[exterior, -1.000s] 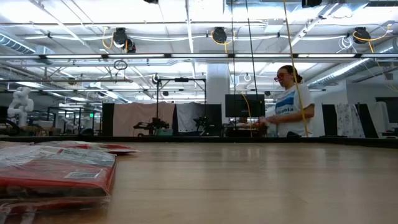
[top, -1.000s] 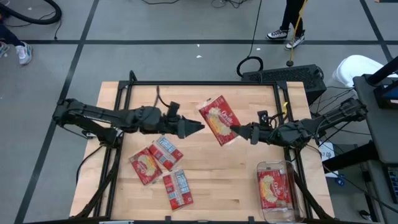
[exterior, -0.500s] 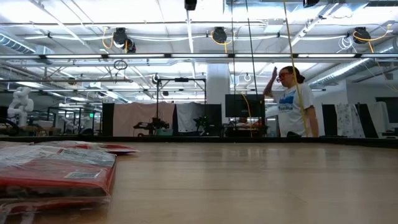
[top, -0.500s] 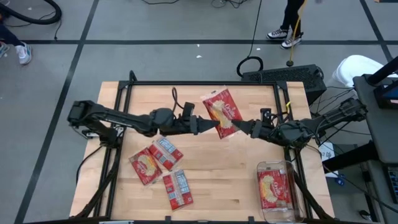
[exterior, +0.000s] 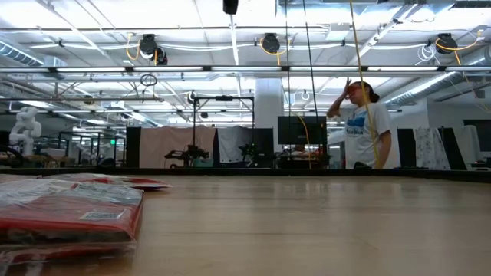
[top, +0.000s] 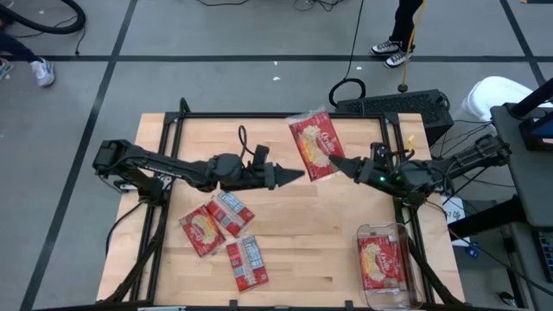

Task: Sort popcorn bags into baskets
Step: Put the popcorn bag into the transparent bin

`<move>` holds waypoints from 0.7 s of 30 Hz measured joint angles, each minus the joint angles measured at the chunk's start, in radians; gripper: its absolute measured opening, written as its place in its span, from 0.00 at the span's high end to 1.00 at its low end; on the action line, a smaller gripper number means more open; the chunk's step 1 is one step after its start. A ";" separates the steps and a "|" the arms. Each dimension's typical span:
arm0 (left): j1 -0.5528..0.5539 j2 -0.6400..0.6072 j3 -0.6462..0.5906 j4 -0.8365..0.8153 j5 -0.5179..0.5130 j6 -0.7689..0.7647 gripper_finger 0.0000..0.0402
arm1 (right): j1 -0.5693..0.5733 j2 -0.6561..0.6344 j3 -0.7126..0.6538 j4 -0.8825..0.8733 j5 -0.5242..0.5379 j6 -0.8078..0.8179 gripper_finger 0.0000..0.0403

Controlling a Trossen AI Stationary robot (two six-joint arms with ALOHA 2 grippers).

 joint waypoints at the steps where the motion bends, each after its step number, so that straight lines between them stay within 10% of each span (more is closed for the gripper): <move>1: 0.006 -0.001 0.000 0.001 -0.015 0.006 0.47 | 0.000 0.003 0.000 0.005 0.000 -0.001 0.97; 11: 0.074 -0.001 0.000 0.070 0.002 0.077 0.35 | 0.000 0.061 0.000 0.035 -0.007 0.015 0.97; 21: 0.101 -0.001 0.000 0.066 0.056 0.113 0.76 | 0.000 0.092 0.000 0.055 -0.004 0.015 0.97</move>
